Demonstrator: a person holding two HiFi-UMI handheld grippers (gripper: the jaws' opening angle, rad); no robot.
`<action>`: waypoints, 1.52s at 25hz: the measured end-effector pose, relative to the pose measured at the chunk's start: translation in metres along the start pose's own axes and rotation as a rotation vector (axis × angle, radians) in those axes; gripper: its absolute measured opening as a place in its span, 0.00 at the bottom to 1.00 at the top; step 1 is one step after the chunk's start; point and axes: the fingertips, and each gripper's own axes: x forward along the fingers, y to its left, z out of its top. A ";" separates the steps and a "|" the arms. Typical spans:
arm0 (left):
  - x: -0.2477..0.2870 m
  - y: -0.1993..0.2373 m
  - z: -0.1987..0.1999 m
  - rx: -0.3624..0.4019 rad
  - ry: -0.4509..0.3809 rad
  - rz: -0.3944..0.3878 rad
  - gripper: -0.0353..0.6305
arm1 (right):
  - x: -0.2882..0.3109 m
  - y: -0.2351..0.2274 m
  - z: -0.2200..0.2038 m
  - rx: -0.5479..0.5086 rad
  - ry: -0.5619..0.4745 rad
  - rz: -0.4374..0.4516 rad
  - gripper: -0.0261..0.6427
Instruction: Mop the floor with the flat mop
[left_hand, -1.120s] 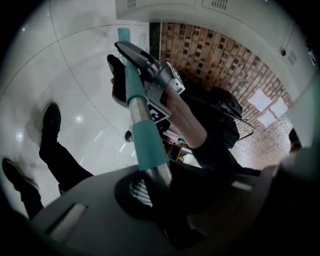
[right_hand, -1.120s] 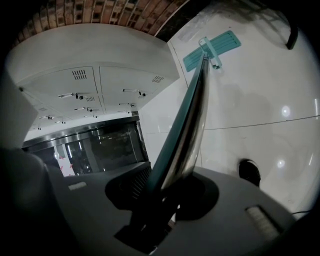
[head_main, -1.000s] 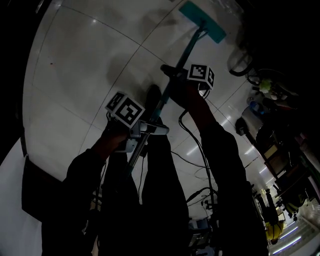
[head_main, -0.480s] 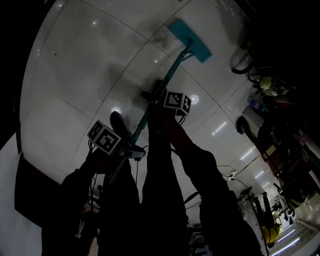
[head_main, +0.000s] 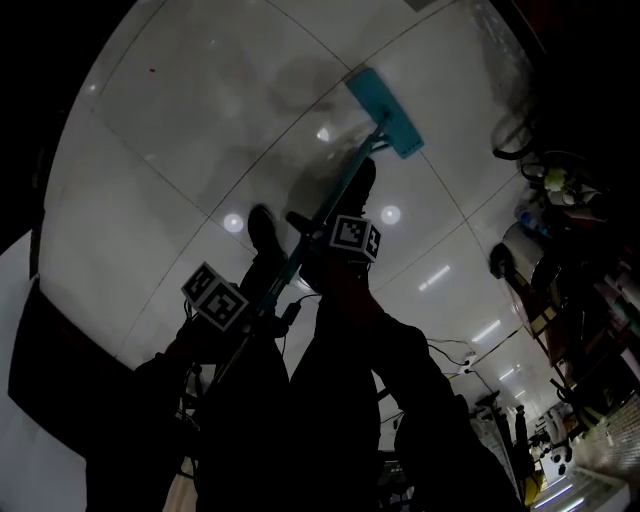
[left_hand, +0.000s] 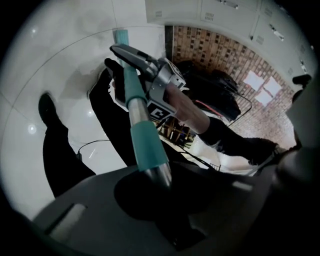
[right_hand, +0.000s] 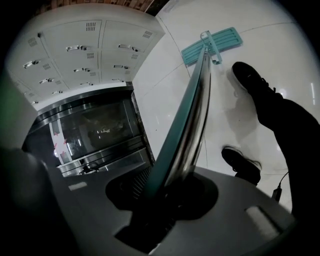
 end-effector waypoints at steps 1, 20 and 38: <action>-0.002 0.003 -0.010 -0.007 -0.009 -0.013 0.16 | 0.005 -0.002 -0.012 0.001 0.003 -0.002 0.25; -0.029 0.057 -0.080 -0.043 -0.033 -0.061 0.16 | 0.059 -0.034 -0.089 0.012 0.016 -0.025 0.25; 0.008 -0.048 0.147 0.005 -0.045 -0.104 0.16 | -0.020 0.022 0.145 -0.008 -0.017 -0.037 0.25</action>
